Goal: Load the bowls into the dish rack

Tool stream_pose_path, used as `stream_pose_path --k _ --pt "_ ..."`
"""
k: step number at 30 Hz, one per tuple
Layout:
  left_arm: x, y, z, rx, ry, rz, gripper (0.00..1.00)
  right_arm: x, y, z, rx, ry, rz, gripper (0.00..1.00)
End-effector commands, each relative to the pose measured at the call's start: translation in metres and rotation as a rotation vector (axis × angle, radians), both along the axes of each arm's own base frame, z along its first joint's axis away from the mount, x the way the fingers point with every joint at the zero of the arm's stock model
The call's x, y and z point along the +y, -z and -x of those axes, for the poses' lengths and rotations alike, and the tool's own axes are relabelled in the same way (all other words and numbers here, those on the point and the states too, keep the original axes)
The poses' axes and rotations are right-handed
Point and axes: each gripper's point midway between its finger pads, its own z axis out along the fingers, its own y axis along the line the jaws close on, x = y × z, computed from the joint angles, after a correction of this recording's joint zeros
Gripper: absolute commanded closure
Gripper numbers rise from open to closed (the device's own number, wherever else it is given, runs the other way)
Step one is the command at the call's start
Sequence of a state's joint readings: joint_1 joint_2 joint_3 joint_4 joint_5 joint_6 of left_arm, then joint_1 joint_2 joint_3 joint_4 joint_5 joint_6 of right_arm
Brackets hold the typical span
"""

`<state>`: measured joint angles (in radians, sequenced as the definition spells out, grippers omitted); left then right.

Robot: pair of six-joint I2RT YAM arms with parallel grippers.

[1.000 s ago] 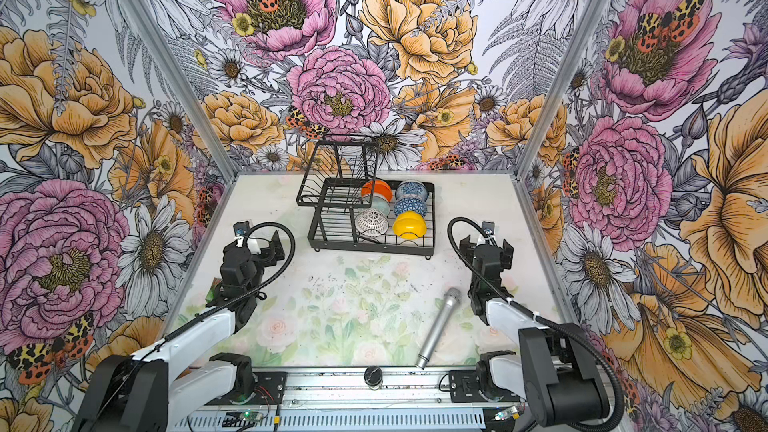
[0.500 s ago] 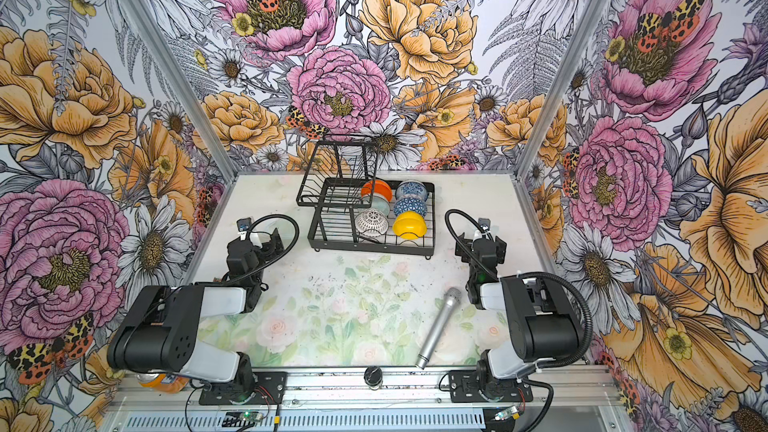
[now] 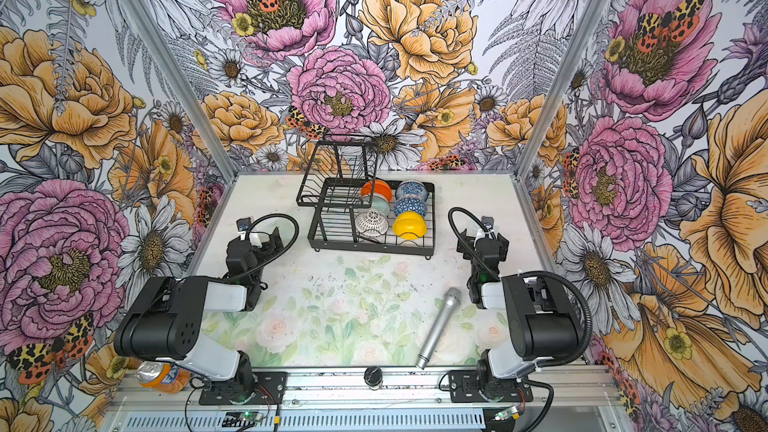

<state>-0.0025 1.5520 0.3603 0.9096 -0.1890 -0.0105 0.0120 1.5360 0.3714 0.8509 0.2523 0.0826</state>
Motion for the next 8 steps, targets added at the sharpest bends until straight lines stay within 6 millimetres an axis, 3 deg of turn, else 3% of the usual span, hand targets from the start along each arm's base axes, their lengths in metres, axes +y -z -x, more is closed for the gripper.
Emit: stream_pose_path --k 1,8 --pt "-0.004 -0.0142 -0.0057 -0.048 0.018 -0.005 0.01 0.001 -0.0118 -0.0052 -0.048 -0.005 -0.02 0.0" --pt "-0.0038 -0.0141 -0.0056 -0.047 0.018 -0.006 0.01 0.0007 -0.0116 -0.0048 -0.047 -0.006 -0.021 0.0"
